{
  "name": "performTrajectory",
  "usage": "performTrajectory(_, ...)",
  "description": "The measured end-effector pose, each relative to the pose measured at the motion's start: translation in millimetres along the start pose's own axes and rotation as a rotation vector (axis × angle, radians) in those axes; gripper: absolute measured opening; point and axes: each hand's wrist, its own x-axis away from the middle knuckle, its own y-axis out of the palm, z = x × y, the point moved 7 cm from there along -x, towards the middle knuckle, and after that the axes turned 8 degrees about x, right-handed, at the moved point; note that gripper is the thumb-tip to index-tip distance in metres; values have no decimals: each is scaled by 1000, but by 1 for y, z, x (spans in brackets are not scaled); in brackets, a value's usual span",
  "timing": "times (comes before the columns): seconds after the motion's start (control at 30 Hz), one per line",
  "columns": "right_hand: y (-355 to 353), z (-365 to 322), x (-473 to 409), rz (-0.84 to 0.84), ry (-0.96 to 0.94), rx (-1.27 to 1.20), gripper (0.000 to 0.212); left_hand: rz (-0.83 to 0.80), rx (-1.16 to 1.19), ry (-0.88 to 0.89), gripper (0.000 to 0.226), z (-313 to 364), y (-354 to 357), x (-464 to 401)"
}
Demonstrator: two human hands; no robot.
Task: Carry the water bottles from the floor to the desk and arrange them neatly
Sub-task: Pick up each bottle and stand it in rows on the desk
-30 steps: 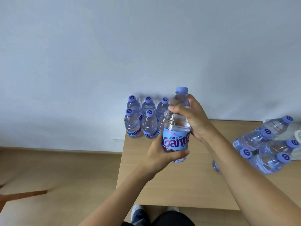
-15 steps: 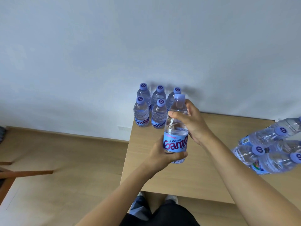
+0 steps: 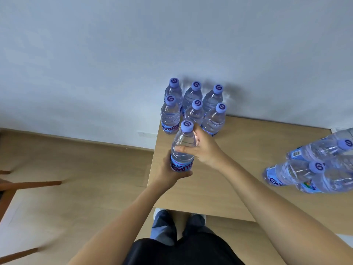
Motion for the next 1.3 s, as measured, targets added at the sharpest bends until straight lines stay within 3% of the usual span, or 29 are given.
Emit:
performTrajectory(0.2, 35, 17, -1, -4, 6, 139, 52, 129, -67, 16, 79, -26, -22, -15)
performTrajectory(0.47, 48, 15, -9, 62, -76, 231, 59, 201, -73, -34, 75, -39, -34, -32)
performTrajectory(0.73, 43, 12, -33, 151, -117, 318, 59, 206, -277, 55, 59, -22, -38, -62)
performTrajectory(1.0, 38, 5, -59, 189, -152, 396, 63, 208, -235, 57, 46, -11, -43, -90)
performTrajectory(1.3, 37, 5, -62, 159, -148, 398, 63, 177, -167, 65, 53, -9, -41, -90)
